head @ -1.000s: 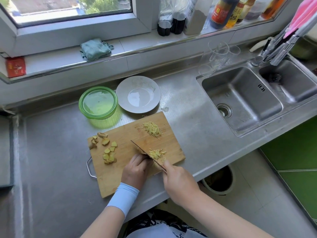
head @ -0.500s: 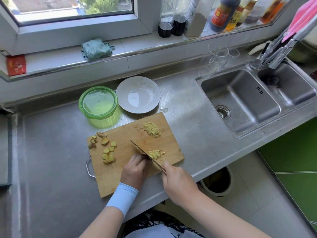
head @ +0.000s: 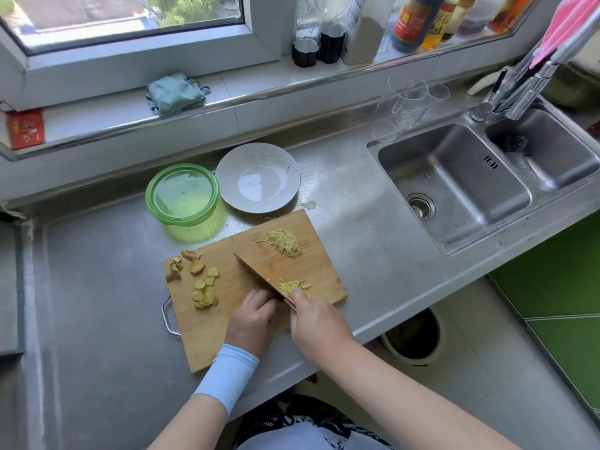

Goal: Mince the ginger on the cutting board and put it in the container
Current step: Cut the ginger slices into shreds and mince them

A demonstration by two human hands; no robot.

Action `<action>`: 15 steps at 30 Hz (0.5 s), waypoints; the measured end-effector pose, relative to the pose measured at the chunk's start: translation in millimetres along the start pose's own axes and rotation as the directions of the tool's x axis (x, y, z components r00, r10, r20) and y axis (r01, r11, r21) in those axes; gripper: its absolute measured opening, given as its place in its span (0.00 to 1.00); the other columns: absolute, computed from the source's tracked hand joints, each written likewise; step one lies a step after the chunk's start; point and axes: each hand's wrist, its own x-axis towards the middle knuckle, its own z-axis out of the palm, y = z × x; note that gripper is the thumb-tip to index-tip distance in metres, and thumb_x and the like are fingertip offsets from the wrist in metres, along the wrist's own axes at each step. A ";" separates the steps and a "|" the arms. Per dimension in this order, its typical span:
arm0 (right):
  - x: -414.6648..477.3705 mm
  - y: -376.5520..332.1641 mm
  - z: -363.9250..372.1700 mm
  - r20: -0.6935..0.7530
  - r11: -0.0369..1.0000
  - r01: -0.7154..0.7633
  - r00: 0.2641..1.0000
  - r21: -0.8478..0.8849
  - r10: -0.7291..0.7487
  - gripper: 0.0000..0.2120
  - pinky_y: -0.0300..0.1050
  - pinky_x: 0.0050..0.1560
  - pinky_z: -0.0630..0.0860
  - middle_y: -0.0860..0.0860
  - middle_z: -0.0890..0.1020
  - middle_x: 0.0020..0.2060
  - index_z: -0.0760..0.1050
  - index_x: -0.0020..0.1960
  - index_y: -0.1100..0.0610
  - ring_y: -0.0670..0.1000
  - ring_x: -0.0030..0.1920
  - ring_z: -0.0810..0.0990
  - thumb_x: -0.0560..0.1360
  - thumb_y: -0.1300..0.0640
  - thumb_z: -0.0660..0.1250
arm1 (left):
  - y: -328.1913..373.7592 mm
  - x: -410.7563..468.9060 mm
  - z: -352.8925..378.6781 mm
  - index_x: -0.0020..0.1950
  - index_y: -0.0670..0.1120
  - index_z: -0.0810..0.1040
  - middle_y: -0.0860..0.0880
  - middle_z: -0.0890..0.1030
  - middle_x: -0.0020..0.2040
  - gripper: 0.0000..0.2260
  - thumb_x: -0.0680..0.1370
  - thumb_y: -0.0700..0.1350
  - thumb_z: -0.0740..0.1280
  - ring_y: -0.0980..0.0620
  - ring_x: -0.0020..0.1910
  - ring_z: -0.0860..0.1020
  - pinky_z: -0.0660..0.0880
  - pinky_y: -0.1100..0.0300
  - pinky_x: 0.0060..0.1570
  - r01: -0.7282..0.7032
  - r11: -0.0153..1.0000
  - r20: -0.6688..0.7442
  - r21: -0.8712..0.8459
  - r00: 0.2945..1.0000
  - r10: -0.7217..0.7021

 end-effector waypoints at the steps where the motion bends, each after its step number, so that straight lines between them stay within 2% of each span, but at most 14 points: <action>1: -0.4 0.2 0.6 -0.003 1.000 0.003 1.000 -0.002 -0.003 0.06 0.49 0.36 0.67 0.58 0.81 0.45 0.65 0.57 0.55 0.62 0.45 0.80 0.83 0.54 0.55 | -0.5 -0.2 0.3 0.39 0.42 0.80 0.46 0.78 0.39 0.03 0.71 0.35 0.70 0.47 0.40 0.72 0.72 0.55 0.32 -0.017 1.000 0.008 0.014 1.000 0.017; 3: -1.0 0.6 1.0 -0.004 1.000 0.007 1.000 -0.009 -0.007 0.07 0.49 0.37 0.68 0.57 0.81 0.45 0.66 0.58 0.55 0.62 0.46 0.81 0.83 0.54 0.55 | -0.6 -0.6 1.7 0.38 0.41 0.79 0.45 0.76 0.37 0.04 0.72 0.34 0.69 0.46 0.38 0.71 0.72 0.53 0.30 -0.031 0.999 0.010 0.029 0.999 0.031; 8: -3.0 3.1 -1.5 -0.005 1.000 0.028 1.000 0.010 -0.028 0.08 0.50 0.36 0.67 0.57 0.81 0.45 0.65 0.61 0.55 0.63 0.46 0.80 0.83 0.54 0.55 | 2.1 -3.1 5.0 0.40 0.41 0.80 0.46 0.76 0.39 0.06 0.70 0.32 0.73 0.45 0.39 0.73 0.73 0.53 0.30 0.036 0.999 -0.021 0.016 0.999 -0.036; 10: -11.4 7.0 -2.6 -0.003 0.999 0.032 0.999 0.016 -0.032 0.09 0.50 0.37 0.68 0.56 0.81 0.44 0.65 0.62 0.54 0.62 0.44 0.79 0.83 0.53 0.54 | 3.3 -3.7 5.2 0.40 0.41 0.81 0.45 0.78 0.40 0.04 0.75 0.35 0.70 0.45 0.39 0.74 0.74 0.53 0.31 0.025 1.000 -0.057 0.018 0.998 -0.024; 13: -32.4 18.5 -3.7 0.010 0.999 0.015 1.000 0.049 -0.016 0.11 0.50 0.37 0.68 0.54 0.79 0.42 0.64 0.64 0.53 0.58 0.39 0.74 0.83 0.54 0.54 | 5.9 -1.3 3.9 0.40 0.40 0.81 0.44 0.81 0.41 0.17 0.83 0.43 0.59 0.46 0.41 0.76 0.76 0.55 0.33 0.028 1.000 -0.101 0.011 0.995 -0.027; 15: -41.8 26.3 -2.8 0.027 0.999 -0.007 1.000 0.052 0.005 0.12 0.50 0.36 0.68 0.53 0.80 0.41 0.64 0.66 0.52 0.57 0.38 0.74 0.83 0.54 0.54 | 4.7 -3.0 5.2 0.40 0.40 0.81 0.44 0.81 0.42 0.15 0.83 0.43 0.61 0.46 0.42 0.77 0.76 0.54 0.33 0.033 0.999 -0.090 0.012 0.995 -0.032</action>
